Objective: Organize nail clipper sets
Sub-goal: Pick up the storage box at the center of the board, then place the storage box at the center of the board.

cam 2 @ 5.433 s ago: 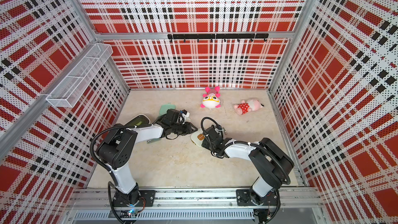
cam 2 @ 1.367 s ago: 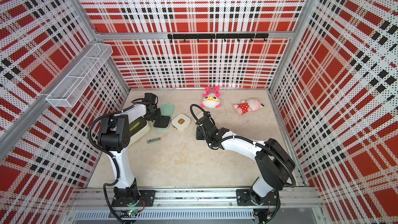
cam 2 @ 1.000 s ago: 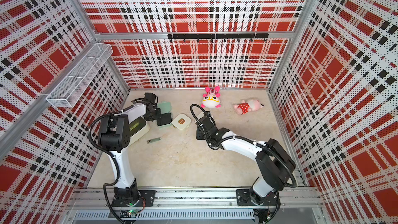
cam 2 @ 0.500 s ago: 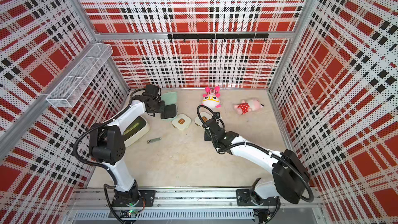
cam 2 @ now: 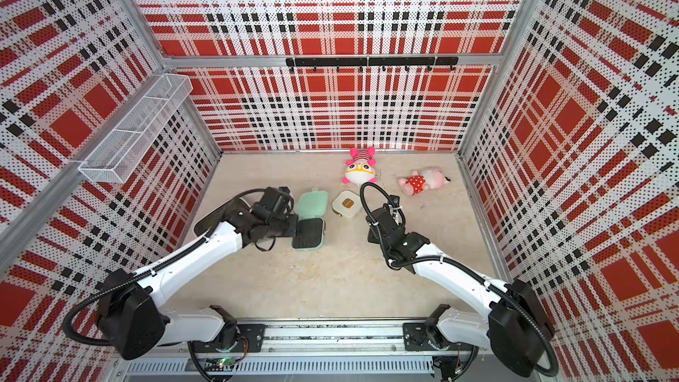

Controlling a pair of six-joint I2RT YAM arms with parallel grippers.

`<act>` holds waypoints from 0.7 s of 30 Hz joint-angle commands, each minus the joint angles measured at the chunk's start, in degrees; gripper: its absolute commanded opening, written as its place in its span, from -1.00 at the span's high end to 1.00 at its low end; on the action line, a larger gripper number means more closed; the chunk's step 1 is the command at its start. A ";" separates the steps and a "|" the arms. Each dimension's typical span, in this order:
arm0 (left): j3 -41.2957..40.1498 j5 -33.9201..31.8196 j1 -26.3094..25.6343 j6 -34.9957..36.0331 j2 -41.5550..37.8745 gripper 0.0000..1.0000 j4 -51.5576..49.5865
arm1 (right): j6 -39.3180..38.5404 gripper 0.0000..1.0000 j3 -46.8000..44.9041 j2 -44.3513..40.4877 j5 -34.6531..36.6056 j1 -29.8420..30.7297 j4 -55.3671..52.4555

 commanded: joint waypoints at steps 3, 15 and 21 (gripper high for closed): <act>-10.13 -0.97 -4.69 -11.99 -5.78 0.95 6.07 | 0.73 -0.06 -1.02 -1.38 -1.28 -0.48 0.71; -23.14 2.61 -5.81 -21.41 -11.54 0.76 13.11 | 1.20 -0.05 -1.93 -1.89 -2.58 -0.55 2.49; -25.14 5.44 -7.85 -23.66 -9.58 0.08 16.42 | 1.08 -0.05 -1.59 -0.77 -3.08 -0.53 3.15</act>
